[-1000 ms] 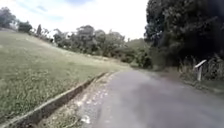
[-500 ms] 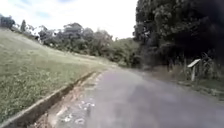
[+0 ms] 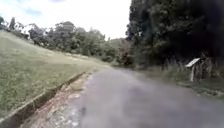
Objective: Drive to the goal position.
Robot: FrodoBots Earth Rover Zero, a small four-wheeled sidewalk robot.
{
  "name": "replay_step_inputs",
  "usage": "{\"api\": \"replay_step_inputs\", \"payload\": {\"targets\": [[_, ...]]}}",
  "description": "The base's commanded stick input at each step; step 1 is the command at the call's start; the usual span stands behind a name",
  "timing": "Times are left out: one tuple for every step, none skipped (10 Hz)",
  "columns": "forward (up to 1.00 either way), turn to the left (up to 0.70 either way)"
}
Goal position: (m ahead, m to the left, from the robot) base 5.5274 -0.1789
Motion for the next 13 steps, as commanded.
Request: {"api": "replay_step_inputs", "payload": {"targets": [[1.00, 0.00], [1.00, 0.00], [1.00, 0.00], [1.00, 0.00], [1.00, 0.00], [1.00, 0.00], [1.00, 0.00], [1.00, 0.00], [1.00, 0.00], [1.00, 0.00], [1.00, 0.00], [1.00, 0.00], [1.00, 0.00]]}}
